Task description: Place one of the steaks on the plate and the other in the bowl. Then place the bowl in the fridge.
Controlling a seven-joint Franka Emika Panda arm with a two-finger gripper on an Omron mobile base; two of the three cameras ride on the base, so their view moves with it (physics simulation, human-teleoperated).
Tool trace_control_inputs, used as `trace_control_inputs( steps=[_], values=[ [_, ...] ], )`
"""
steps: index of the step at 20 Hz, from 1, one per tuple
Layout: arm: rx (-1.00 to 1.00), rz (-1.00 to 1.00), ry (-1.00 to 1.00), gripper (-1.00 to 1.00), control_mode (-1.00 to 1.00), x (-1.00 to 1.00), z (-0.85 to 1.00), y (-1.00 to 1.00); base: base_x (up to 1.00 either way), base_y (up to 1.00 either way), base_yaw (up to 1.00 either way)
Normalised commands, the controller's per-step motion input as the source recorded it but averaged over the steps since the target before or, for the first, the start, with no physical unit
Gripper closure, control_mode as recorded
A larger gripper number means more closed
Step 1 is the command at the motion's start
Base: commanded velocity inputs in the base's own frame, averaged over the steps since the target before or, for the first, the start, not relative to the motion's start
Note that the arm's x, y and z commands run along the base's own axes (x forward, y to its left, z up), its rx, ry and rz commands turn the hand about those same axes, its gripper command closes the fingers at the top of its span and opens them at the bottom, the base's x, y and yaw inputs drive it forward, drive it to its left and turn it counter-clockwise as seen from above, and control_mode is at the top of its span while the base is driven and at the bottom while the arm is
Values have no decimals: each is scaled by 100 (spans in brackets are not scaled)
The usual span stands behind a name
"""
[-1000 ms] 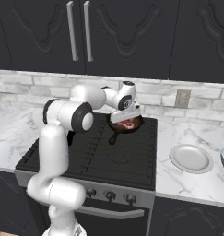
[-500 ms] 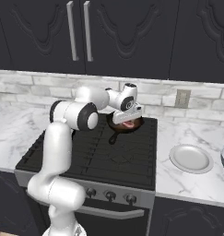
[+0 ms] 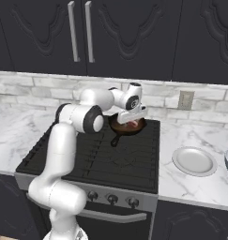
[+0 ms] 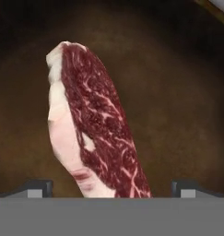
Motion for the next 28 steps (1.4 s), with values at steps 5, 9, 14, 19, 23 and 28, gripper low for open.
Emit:
trace_control_inputs(
  steps=[5, 9, 14, 19, 23, 28],
  values=[
    [0, 5, 0, 100, -100, 2, 0, 0, 0, 0, 0],
    [0, 1, 0, 100, -100, 1, 0, 0, 0, 0, 0],
    [0, 0, -6, 100, -100, -14, 2, 0, 0, 0, 0],
    [1, 0, -21, 100, -100, -55, 4, -1, 0, 0, 0],
    [2, 0, -35, 100, -100, -51, 10, 0, 0, 0, 0],
    [0, 0, -37, 100, -100, -51, 44, 0, 0, 0, 0]
  ],
)
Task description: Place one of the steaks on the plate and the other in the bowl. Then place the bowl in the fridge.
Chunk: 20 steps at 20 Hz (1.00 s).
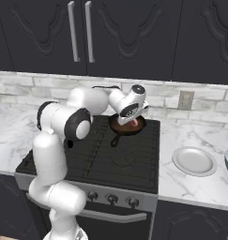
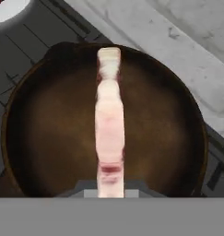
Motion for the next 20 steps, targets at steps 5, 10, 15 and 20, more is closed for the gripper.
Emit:
trace_control_inputs(
  steps=[5, 10, 15, 20],
  values=[
    [0, 0, -21, 100, -100, -57, 53, 0, 0, 0, 0],
    [0, 0, -21, 100, -100, -60, 60, 0, 0, 0, 0],
    [0, 0, -25, 100, -100, -83, 74, -1, 0, 0, 0],
    [6, -25, -5, 100, -100, -100, 53, 2, 0, 0, 0]
  ],
)
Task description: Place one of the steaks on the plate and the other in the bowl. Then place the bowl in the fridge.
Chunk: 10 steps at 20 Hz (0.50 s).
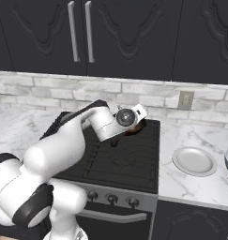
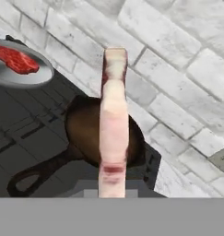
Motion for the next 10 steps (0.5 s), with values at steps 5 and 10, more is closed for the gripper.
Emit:
trace_control_inputs(
  steps=[5, 10],
  values=[
    [20, -35, 6, 100, -100, -93, 90, 22, 0, 0, 0],
    [42, -27, 29, 100, -100, -100, 39, 17, 0, 0, 0]
  ],
)
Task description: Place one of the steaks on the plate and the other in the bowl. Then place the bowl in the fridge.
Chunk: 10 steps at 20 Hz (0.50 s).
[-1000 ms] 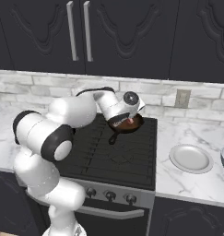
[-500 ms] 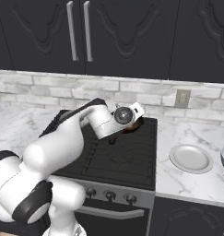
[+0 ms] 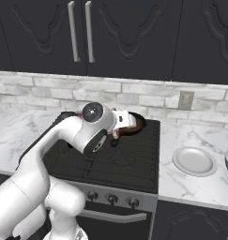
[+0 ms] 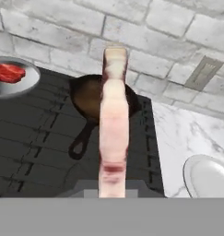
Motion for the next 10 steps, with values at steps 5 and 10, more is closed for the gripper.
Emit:
trace_control_inputs(
  steps=[5, 10],
  values=[
    [52, -38, 34, 100, -100, -33, 6, 35, 0, 0, 0],
    [22, -23, 12, 100, -100, -42, -2, 25, 0, 0, 0]
  ],
)
